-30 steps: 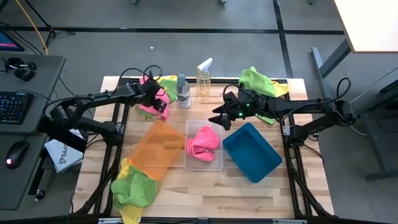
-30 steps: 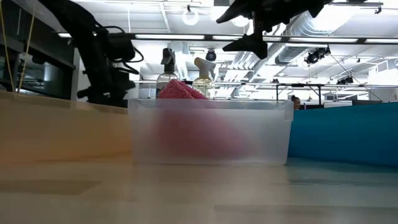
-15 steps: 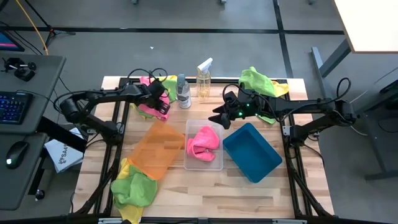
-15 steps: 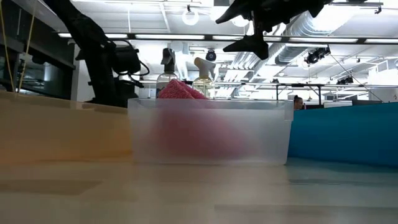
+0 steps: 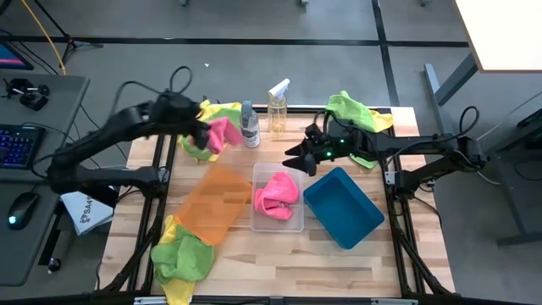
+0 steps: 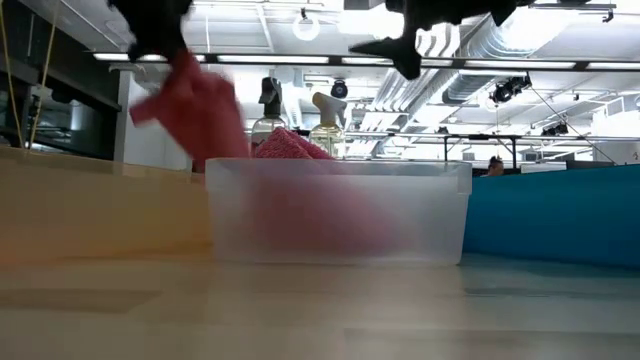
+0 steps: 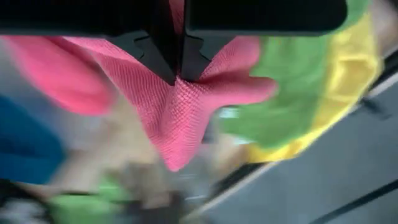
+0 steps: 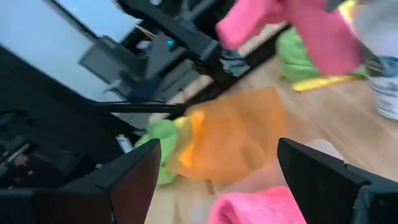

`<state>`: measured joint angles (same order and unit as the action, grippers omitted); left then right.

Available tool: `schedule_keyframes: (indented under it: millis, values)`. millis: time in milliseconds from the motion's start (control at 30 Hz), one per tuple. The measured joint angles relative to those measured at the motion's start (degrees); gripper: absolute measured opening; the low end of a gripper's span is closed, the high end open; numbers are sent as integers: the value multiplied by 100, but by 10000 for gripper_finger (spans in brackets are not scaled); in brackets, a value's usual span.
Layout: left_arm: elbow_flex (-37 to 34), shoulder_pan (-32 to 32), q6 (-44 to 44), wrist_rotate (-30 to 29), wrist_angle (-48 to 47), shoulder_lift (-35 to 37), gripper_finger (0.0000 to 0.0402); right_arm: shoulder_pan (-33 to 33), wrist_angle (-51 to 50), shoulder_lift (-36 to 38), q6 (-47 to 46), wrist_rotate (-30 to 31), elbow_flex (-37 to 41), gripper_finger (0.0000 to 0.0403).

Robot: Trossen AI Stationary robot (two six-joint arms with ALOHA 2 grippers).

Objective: Sort microfiber towel by color & place in baskets
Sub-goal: Put the pink microfiber towel into the white bin

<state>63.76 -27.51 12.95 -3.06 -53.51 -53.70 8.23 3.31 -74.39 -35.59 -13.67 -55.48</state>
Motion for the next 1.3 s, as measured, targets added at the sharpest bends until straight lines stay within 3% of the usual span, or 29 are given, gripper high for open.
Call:
schedule_keyframes:
  millis: [167, 267, 400, 567, 667, 933, 1300]
  values:
    - [504, 1410, 673, 755, -275, 337, 0, 7, 39, 408, 176, -11, -2, 318]
    - [506, 2308, 1085, 777, 2, 180, 0, 59, 43, 722, 304, 43, -2, 318]
    - [492, 3070, 905, 442, 621, -608, 0, 208, 42, 1097, 328, 234, -2, 318]
    - [505, 3164, 266, 493, 2512, -1677, 0, 391, 37, 1431, 510, 426, -2, 318]
    - [504, 3096, 1, 527, 3187, -2250, 0, 462, -31, 1536, 518, 422, -2, 318]
    - [504, 3016, -215, 429, 2844, -3158, 0, 492, -466, 1609, 720, 415, -2, 318]
    - [504, 3010, -468, 380, 3507, -4747, 0, 492, -688, 1581, 758, 426, -2, 318]
